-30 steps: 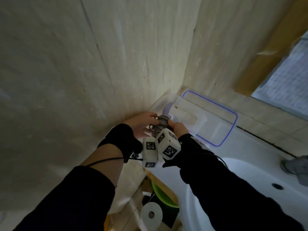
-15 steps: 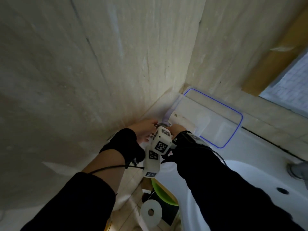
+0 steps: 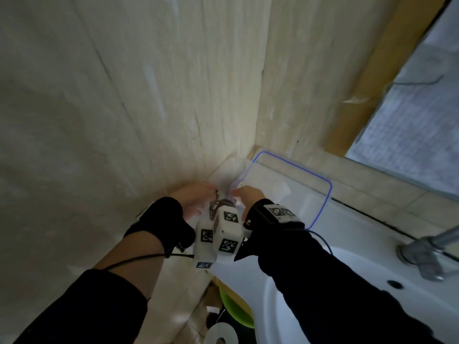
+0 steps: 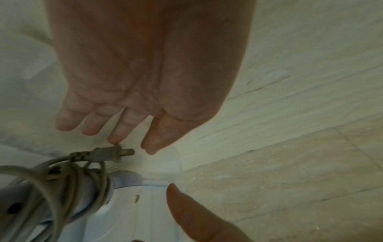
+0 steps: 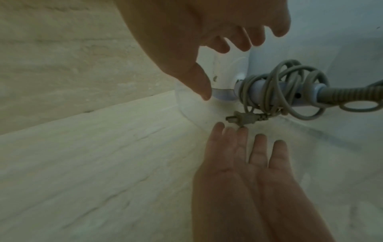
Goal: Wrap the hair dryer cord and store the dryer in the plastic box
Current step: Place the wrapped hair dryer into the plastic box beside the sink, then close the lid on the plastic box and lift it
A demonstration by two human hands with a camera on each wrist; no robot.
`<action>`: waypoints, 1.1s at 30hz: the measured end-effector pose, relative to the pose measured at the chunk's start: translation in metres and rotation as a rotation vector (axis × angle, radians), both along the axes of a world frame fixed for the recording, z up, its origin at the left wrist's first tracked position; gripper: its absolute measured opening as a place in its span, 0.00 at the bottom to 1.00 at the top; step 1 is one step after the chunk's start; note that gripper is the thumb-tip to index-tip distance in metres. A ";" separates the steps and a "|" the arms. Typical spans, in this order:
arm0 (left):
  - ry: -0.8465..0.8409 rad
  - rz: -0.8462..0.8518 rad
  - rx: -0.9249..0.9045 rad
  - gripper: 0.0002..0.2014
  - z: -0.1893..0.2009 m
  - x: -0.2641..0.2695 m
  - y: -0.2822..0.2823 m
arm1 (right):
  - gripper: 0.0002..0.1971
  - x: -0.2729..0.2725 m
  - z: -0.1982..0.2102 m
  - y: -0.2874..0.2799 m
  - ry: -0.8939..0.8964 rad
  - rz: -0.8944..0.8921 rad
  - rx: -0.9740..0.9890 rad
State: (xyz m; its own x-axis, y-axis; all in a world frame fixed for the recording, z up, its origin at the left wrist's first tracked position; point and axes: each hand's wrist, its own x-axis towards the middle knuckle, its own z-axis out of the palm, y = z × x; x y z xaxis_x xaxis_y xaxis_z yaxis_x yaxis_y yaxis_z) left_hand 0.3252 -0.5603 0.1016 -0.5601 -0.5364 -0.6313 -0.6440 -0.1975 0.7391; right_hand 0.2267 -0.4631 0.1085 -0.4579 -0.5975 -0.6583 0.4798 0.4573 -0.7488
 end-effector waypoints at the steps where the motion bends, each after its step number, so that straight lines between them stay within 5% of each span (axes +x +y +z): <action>1: 0.023 0.011 -0.021 0.17 0.006 0.001 -0.001 | 0.21 -0.002 0.007 0.005 -0.019 -0.022 -0.023; 4: 0.126 0.055 -0.007 0.11 0.026 0.004 -0.004 | 0.03 -0.009 0.016 0.021 -0.092 -0.101 -0.052; 8: 0.224 0.005 -0.012 0.07 0.053 -0.014 0.001 | 0.14 -0.020 0.023 0.042 -0.166 -0.298 -0.145; 16: 0.246 -0.057 -0.025 0.08 0.078 -0.084 0.029 | 0.09 -0.072 0.037 0.086 -0.154 -0.424 -0.151; 19: 0.280 0.003 -0.008 0.09 0.077 -0.107 0.027 | 0.08 -0.107 0.037 0.097 -0.123 -0.449 -0.114; 25: 0.296 0.202 0.015 0.14 0.046 -0.157 0.007 | 0.23 -0.169 0.007 0.102 -0.036 -0.423 -0.021; 29: 0.188 0.260 0.010 0.12 0.028 -0.192 -0.014 | 0.25 -0.214 -0.029 0.093 0.011 -0.516 0.200; 33: 0.143 0.312 0.096 0.12 0.012 -0.222 -0.030 | 0.27 -0.228 -0.061 0.093 0.236 -0.265 0.345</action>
